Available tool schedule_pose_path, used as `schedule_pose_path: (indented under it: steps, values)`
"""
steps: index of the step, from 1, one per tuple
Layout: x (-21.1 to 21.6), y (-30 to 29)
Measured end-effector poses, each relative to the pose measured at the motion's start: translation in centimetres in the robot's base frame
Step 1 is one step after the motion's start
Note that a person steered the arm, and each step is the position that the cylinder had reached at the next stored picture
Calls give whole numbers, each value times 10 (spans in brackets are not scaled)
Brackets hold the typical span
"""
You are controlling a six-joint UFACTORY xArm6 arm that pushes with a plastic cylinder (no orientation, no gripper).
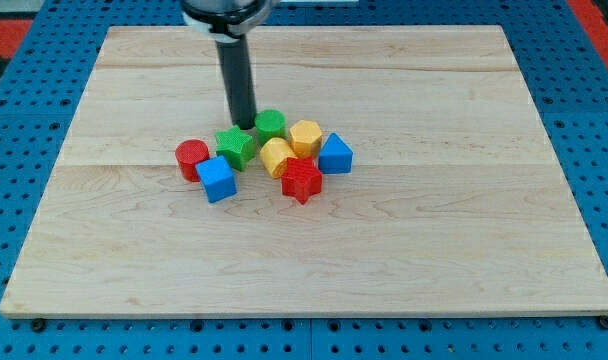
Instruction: Move the blue cube slightly towards the bottom left side of board
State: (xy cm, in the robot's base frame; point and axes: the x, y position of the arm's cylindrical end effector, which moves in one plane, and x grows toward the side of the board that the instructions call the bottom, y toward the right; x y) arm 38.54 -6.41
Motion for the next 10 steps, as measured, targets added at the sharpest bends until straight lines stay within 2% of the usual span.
schedule_pose_path:
  steps: [1,3,5,6,7,9,10]
  values:
    - [32,5]
    - [42,-24]
    - [102,-66]
    - [112,-49]
    - [145,-49]
    - [168,-37]
    - [179,16]
